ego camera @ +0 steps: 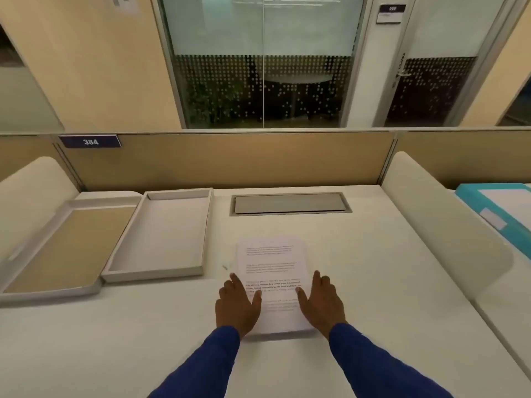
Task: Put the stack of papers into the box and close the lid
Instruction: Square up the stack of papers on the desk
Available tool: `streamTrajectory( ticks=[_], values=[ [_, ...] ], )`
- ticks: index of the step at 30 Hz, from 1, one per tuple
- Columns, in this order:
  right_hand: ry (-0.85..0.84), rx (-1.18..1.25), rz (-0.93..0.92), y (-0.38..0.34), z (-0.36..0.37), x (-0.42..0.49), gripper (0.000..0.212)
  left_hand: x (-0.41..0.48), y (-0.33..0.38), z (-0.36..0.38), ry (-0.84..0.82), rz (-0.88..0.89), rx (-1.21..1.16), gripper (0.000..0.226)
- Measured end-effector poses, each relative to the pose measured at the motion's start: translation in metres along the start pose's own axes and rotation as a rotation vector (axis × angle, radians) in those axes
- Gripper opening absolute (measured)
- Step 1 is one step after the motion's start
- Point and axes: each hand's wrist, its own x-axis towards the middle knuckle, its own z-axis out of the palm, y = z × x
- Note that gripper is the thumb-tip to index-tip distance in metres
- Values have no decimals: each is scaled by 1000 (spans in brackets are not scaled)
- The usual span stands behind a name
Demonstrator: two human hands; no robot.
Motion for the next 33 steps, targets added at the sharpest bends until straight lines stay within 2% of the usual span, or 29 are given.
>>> streamTrajectory(
  ticks=[3, 7, 11, 13, 16, 20, 26, 33],
  values=[
    [-41, 50, 126, 4, 10, -7, 53, -3, 0, 10, -61, -213, -131, 68],
    [-94, 69, 160, 7, 22, -9, 45, 3, 5, 12, -181, -378, -295, 55],
    [-83, 88, 169, 7, 28, -8, 44, 10, 5, 7, -231, -490, -354, 38],
    [-86, 83, 165, 9, 29, -7, 45, 12, 6, 6, -232, -540, -372, 36],
    [-71, 87, 157, 11, 31, -7, 46, 14, 10, 7, -199, -603, -454, 48],
    [-53, 80, 144, 14, 34, -7, 47, 17, 11, 9, -181, -641, -674, 56],
    [-41, 76, 126, 17, 37, -6, 47, 21, 2, 10, -215, -628, -894, 39],
    [-34, 52, 116, 18, 38, -7, 48, 29, -12, 9, -261, -620, -1099, 35]
  ],
)
